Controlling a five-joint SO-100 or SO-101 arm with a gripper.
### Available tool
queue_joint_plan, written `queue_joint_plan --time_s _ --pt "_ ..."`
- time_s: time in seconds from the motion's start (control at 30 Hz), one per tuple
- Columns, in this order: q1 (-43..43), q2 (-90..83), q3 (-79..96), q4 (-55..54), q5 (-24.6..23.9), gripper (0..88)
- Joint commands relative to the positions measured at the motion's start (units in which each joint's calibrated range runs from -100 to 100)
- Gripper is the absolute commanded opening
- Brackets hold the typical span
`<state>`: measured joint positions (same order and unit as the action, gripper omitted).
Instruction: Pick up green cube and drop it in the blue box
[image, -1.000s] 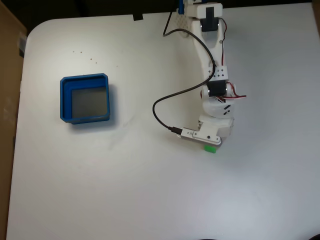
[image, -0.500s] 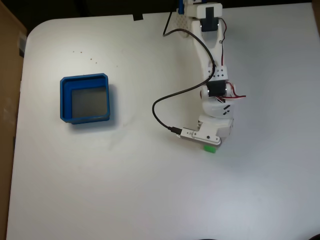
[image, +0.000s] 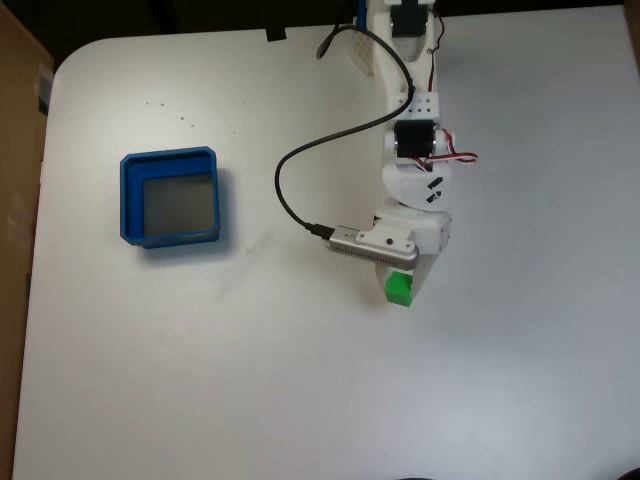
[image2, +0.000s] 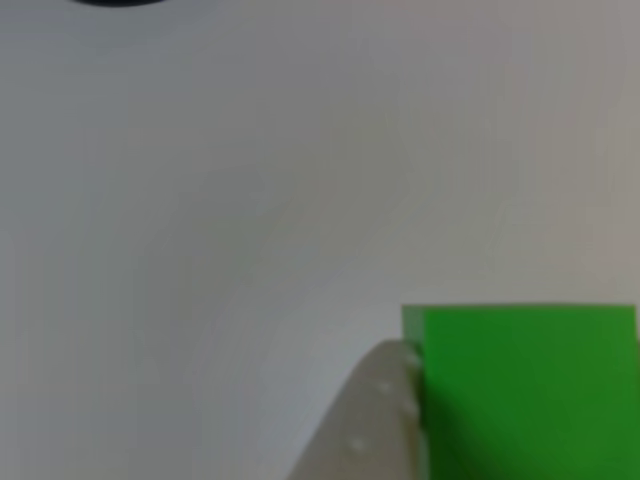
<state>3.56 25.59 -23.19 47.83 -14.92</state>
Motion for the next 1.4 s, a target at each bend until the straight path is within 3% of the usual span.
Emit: queue_joint_plan --time_s 0.0,0.93,1.37 --pt "3.6 -6.2 -3.9 -0.5 0.1 2.7" --pt "31.7 -12.3 -3.5 -0.6 0.4 3.1" --pt "38.4 -9.4 -2.5 -0.5 8.8 3.1"
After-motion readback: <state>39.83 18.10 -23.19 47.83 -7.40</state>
